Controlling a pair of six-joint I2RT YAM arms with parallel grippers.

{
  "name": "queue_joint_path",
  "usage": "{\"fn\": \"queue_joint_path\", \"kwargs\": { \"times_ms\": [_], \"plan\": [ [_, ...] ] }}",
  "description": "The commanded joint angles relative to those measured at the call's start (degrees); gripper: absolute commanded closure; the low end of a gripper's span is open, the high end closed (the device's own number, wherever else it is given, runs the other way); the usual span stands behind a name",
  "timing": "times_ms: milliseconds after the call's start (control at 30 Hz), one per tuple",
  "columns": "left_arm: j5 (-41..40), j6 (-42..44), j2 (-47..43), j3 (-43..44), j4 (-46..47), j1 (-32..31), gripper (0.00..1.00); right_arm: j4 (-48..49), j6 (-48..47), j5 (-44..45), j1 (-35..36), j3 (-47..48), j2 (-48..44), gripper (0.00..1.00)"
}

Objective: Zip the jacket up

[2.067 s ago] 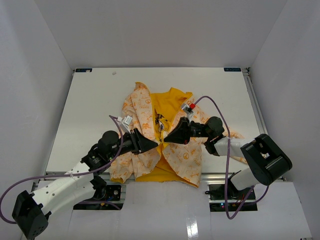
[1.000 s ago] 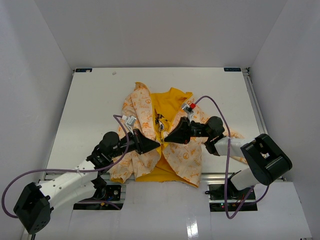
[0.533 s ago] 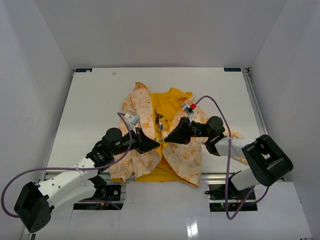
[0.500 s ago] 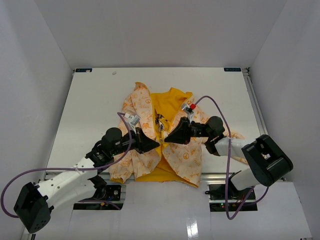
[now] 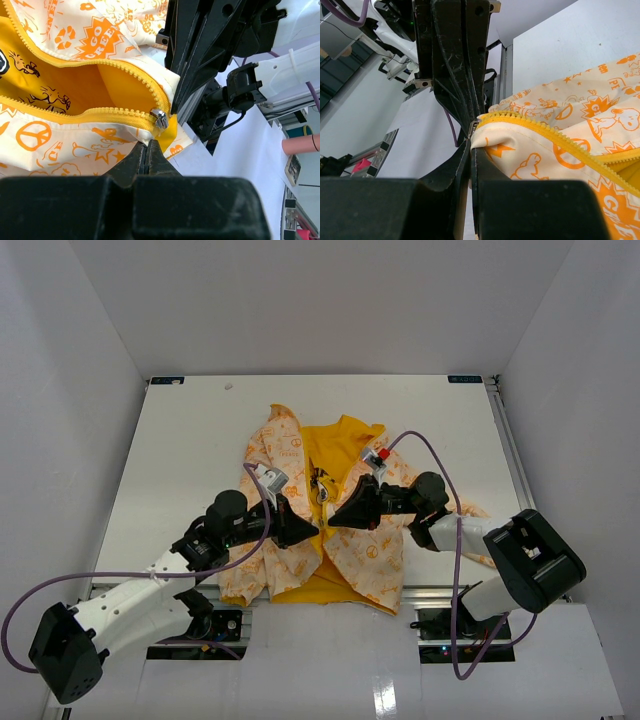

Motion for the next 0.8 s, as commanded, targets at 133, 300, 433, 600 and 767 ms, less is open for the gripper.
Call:
{"fn": "queue_joint_path", "kwargs": {
  "times_ms": [133, 300, 433, 600, 767],
  "plan": [
    [3.9, 3.6, 1.2, 2.3, -2.5, -0.1, 1.00, 16.0, -1.1, -0.4, -0.2, 4.2, -0.6, 0.92],
    [4.4, 4.4, 1.9, 2.7, -2.7, -0.2, 1.00, 14.0, -2.1, 0.1, -0.1, 5.0, -0.6, 0.92],
    [5.7, 5.0, 2.6, 2.9, -2.4, -0.4, 1.00, 9.9, -4.1, 1.4, -0.2, 6.2, -0.5, 0.92],
    [6.6, 5.3, 2.7, 2.2, -1.0, -1.0, 1.00, 9.8, -4.4, 2.3, -0.4, 6.6, 0.4, 0.92],
    [7.0, 5.2, 1.7, 1.4, 0.3, -1.0, 1.00, 9.9, -4.3, 3.5, -0.8, 6.9, 2.3, 0.92]
  ]
}}
